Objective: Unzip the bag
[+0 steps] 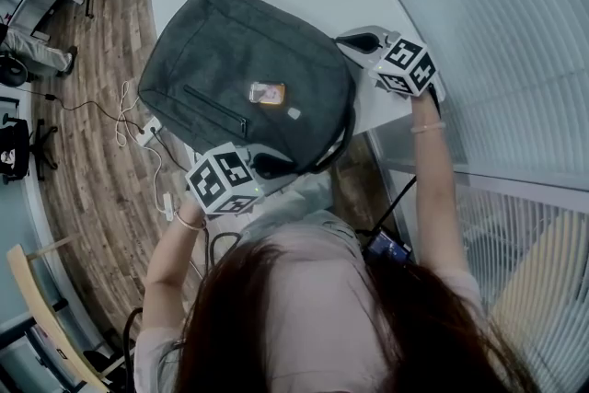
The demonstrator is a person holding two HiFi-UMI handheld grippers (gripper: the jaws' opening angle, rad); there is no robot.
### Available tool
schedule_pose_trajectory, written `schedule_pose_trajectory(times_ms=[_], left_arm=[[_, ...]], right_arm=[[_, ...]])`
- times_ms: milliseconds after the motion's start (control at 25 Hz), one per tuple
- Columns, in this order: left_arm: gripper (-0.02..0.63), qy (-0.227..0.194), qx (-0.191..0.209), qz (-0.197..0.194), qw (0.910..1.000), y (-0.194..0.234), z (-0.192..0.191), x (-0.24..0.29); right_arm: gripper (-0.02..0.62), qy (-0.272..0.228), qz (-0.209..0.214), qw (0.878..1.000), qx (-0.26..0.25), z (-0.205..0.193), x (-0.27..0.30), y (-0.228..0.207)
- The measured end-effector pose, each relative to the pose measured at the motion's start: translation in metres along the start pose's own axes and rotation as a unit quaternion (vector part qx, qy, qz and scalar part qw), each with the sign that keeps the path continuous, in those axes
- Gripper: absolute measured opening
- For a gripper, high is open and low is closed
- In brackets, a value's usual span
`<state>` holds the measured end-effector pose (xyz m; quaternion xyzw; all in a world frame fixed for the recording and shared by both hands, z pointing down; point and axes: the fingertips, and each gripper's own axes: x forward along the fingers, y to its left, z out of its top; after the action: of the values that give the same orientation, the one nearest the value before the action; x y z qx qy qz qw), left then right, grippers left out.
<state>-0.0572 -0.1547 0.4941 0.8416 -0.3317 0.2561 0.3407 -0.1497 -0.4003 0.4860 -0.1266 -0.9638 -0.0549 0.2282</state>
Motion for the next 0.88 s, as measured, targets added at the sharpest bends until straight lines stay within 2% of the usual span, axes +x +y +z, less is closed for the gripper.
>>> schedule_pose_trajectory(times_ms=[880], left_arm=[[0.06,0.008,-0.003,-0.004,1.0,0.0,0.0,0.001]], right_arm=[[0.012,0.025,0.037,0.998,-0.046,0.015,0.034,-0.018]])
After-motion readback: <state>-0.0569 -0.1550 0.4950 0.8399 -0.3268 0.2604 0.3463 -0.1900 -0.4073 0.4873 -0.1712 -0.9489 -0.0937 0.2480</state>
